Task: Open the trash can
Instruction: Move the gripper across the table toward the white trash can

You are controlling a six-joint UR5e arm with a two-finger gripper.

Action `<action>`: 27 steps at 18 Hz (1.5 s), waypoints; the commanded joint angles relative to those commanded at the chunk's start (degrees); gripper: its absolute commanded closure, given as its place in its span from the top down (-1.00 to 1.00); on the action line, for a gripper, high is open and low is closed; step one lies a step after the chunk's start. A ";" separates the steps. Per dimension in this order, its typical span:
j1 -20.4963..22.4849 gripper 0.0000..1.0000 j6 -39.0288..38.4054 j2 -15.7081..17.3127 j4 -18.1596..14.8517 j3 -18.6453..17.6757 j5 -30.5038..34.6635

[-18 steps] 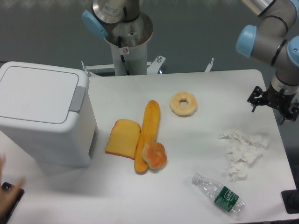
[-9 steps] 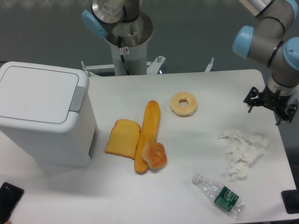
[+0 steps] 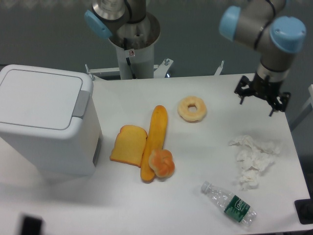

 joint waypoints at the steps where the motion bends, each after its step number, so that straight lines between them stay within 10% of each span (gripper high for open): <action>1: -0.97 1.00 -2.11 0.53 -0.27 -0.35 0.08; 6: -3.26 0.63 -7.93 3.60 -1.93 -0.35 -0.70; 14: -4.05 -0.89 -11.53 6.51 -3.35 2.02 -1.67; 27: -6.42 -1.00 -15.93 10.64 -14.94 6.77 -2.73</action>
